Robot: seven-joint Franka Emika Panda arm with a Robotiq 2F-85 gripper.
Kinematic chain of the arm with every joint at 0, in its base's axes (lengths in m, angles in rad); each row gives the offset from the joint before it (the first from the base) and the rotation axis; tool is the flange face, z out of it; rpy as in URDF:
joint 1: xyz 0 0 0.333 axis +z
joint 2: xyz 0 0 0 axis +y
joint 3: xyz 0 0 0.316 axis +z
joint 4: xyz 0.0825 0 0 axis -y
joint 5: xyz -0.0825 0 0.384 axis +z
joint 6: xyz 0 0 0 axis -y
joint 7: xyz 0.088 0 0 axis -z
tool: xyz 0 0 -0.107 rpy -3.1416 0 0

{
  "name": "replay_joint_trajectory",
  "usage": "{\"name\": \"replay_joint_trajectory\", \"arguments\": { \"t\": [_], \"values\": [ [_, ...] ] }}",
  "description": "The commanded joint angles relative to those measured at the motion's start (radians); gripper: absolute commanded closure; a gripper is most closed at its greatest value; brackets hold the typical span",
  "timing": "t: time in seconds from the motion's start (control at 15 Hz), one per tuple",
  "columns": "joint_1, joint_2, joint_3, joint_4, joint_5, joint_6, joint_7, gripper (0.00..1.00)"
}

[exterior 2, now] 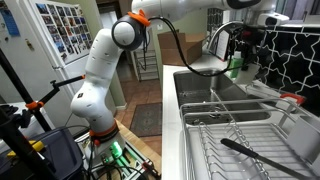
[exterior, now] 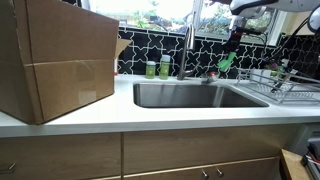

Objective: Put the green sponge on the white sponge then place the two sponges in the clear container

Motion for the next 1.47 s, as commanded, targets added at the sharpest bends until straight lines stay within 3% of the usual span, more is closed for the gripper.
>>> {"name": "replay_joint_trajectory", "arguments": {
  "t": [0.0,0.53,1.4],
  "values": [
    [-0.053,0.098,0.027,0.126,0.068,0.033,0.178,0.93],
    [-0.092,0.224,0.06,0.253,0.098,0.193,0.52,0.94],
    [-0.118,0.361,0.124,0.395,0.052,0.167,0.539,0.93]
  ]
}}
